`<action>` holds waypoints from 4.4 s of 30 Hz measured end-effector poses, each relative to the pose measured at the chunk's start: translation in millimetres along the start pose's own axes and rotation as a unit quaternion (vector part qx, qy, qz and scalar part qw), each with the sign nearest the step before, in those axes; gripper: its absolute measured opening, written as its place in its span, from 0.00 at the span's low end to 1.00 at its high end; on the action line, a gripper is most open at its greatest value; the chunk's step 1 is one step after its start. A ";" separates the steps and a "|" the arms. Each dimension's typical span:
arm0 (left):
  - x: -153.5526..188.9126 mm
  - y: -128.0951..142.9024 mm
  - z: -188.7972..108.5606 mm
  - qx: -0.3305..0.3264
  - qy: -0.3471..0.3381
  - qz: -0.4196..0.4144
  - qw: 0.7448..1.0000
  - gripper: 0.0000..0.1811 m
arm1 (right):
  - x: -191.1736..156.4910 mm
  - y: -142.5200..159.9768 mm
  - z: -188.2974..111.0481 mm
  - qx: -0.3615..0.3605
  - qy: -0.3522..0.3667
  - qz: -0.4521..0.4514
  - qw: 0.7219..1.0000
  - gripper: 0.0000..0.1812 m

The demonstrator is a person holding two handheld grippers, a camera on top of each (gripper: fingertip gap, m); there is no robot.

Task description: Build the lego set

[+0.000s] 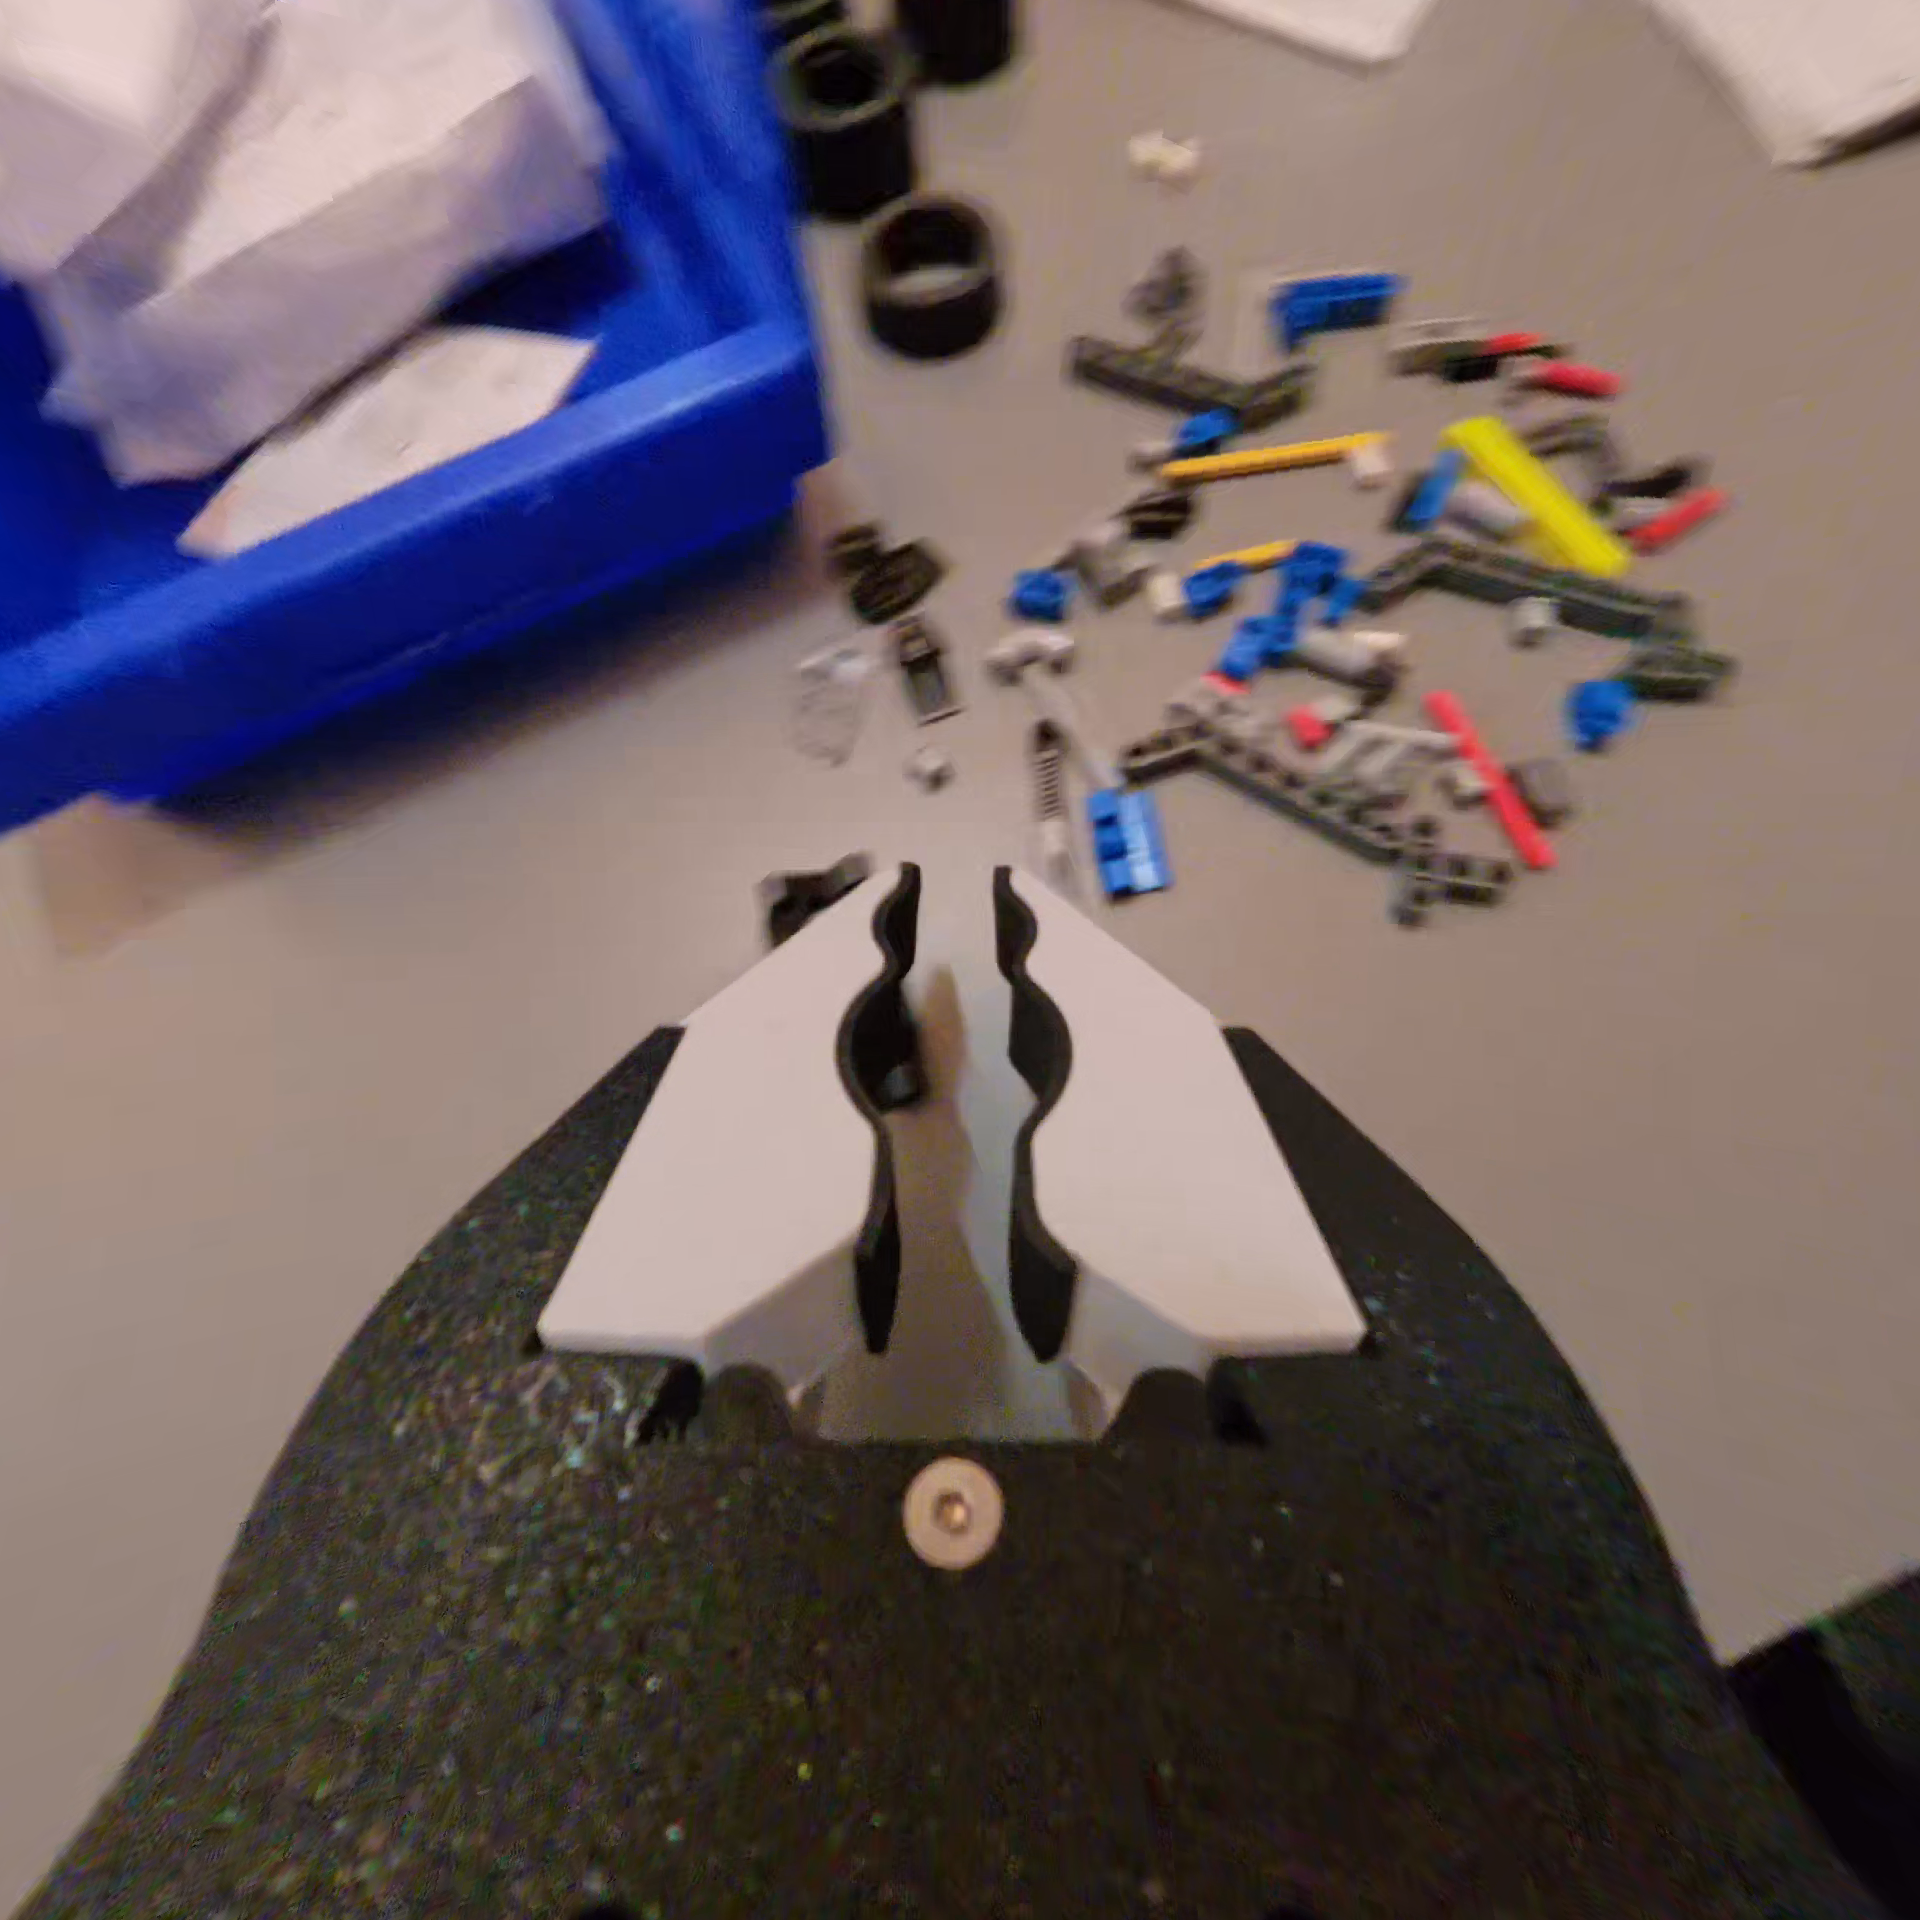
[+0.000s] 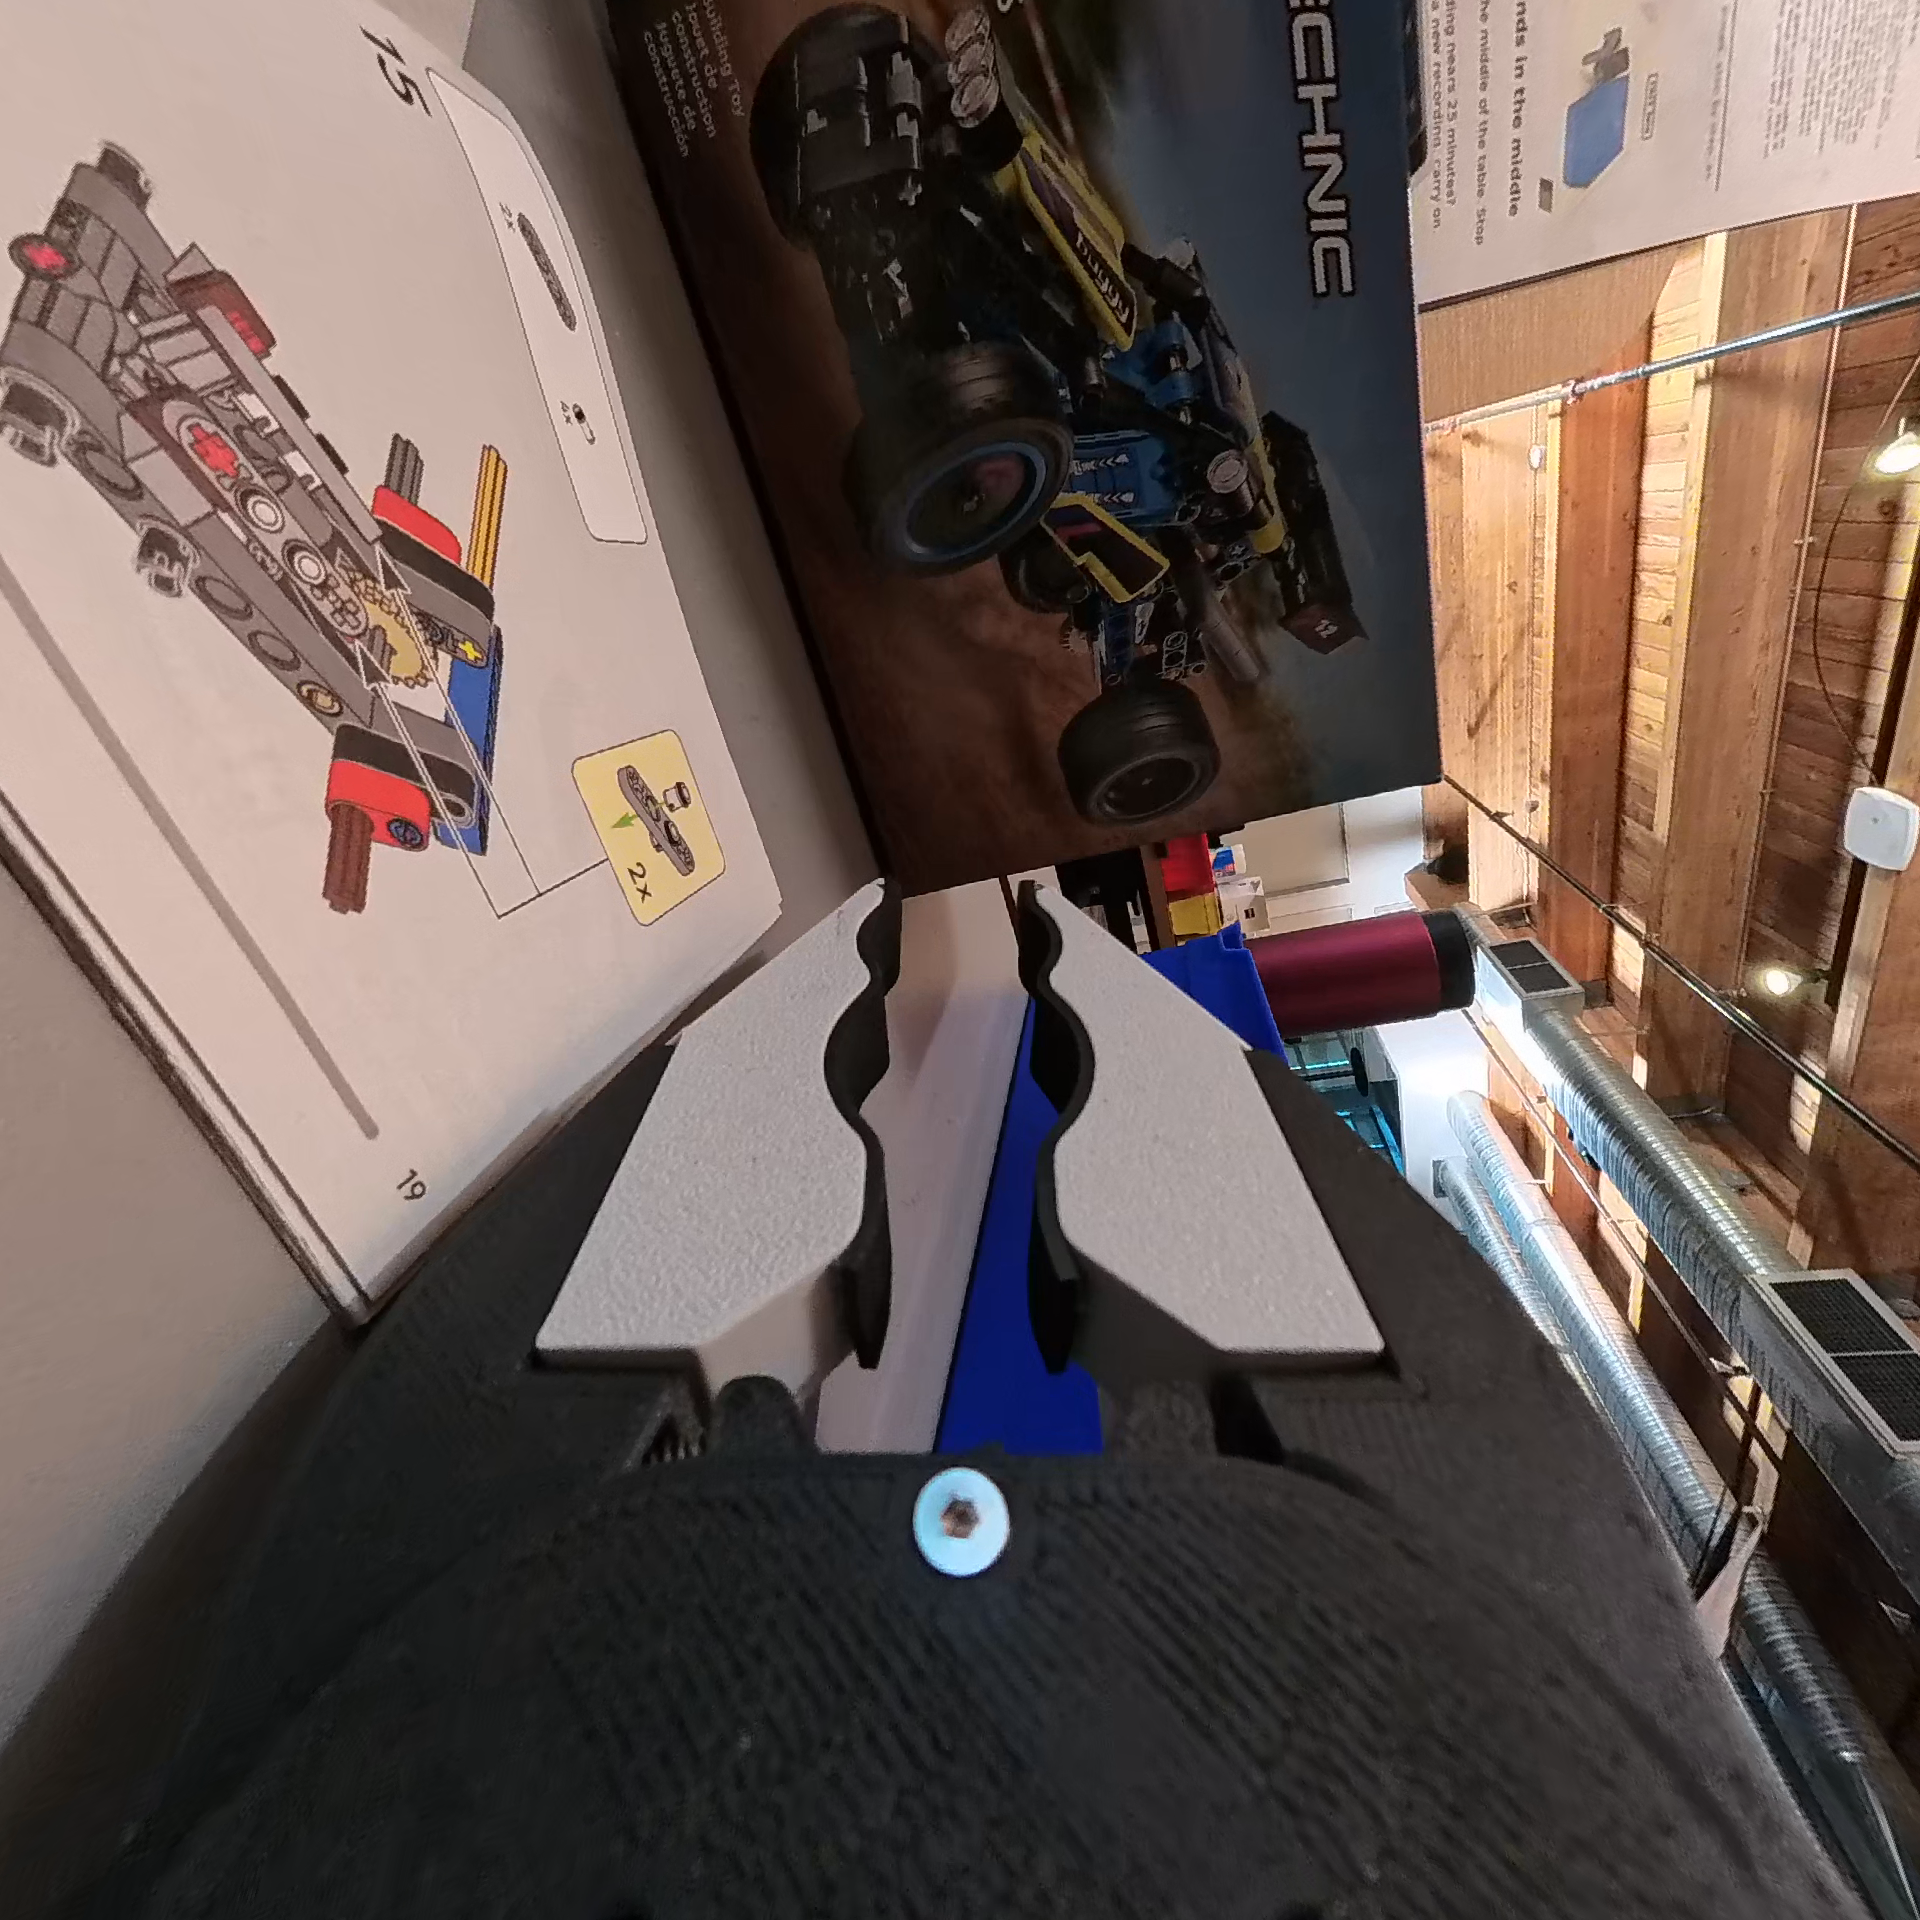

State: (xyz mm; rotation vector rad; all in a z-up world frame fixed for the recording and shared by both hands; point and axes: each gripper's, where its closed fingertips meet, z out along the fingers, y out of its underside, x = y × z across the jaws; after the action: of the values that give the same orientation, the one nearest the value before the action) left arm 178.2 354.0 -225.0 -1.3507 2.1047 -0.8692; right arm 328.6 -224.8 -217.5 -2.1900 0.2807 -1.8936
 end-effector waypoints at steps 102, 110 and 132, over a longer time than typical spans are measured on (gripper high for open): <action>50.6 -103.2 110.5 0.037 0.020 0.046 0.998 0.13 | -0.9 3.4 4.3 -0.006 -0.005 0.016 1.000 0.14; 102.2 -114.0 130.2 0.014 0.075 0.132 0.988 0.10 | -1.3 3.1 4.4 -0.003 -0.008 0.022 1.000 0.14; 119.0 -102.2 149.9 -0.112 0.144 0.328 0.927 0.06 | 4.0 -2.9 0.3 0.024 -0.004 0.051 0.998 0.14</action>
State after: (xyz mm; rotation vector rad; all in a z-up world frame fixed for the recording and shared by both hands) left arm 297.4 175.9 -259.1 -0.5342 2.6998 -0.5704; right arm 329.5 -223.3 -212.9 -2.1096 0.3356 -1.8172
